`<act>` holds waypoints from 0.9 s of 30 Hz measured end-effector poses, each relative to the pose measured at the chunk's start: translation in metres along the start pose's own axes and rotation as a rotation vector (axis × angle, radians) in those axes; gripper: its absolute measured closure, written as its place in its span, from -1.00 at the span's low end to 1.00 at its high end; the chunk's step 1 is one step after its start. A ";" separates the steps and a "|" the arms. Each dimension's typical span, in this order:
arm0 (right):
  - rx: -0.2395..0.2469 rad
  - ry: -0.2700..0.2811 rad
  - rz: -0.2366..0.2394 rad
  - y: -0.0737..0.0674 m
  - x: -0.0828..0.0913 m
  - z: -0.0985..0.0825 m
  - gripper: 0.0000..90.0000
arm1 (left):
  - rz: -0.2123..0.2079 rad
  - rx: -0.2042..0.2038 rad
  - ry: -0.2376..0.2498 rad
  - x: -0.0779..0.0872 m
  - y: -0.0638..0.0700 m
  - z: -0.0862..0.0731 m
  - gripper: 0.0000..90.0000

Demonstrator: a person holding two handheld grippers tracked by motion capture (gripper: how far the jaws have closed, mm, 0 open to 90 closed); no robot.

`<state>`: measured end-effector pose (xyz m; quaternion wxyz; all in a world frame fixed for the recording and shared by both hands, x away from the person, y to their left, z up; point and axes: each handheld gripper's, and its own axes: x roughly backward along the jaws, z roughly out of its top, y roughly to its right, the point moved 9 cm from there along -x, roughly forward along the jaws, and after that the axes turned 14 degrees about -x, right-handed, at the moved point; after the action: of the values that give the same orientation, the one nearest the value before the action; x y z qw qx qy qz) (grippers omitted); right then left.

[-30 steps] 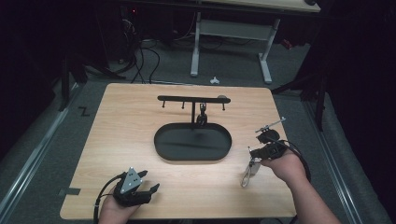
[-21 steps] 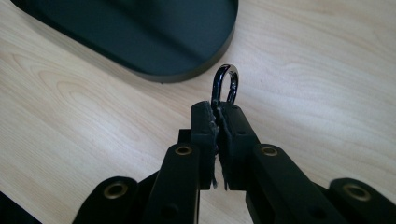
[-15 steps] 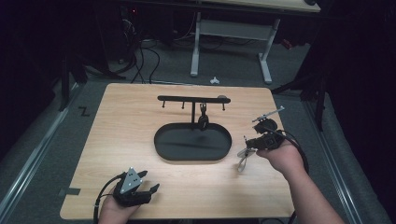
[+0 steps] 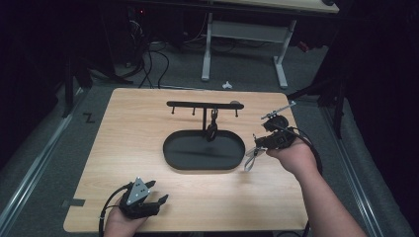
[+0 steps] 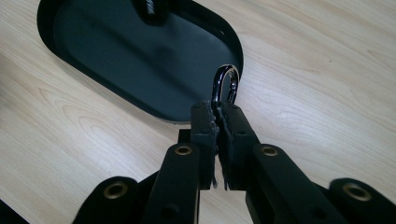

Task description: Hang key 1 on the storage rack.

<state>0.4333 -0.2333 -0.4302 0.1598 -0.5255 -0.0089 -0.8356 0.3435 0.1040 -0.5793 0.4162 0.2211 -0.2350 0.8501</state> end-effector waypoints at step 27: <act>0.033 0.026 -0.008 -0.019 0.007 0.033 0.89 | 0.003 0.008 0.006 0.001 0.000 -0.001 -0.27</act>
<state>0.4542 -0.2108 -0.4061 0.1651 -0.5119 -0.0227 -0.8427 0.3432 0.1052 -0.5790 0.4145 0.2199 -0.2306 0.8524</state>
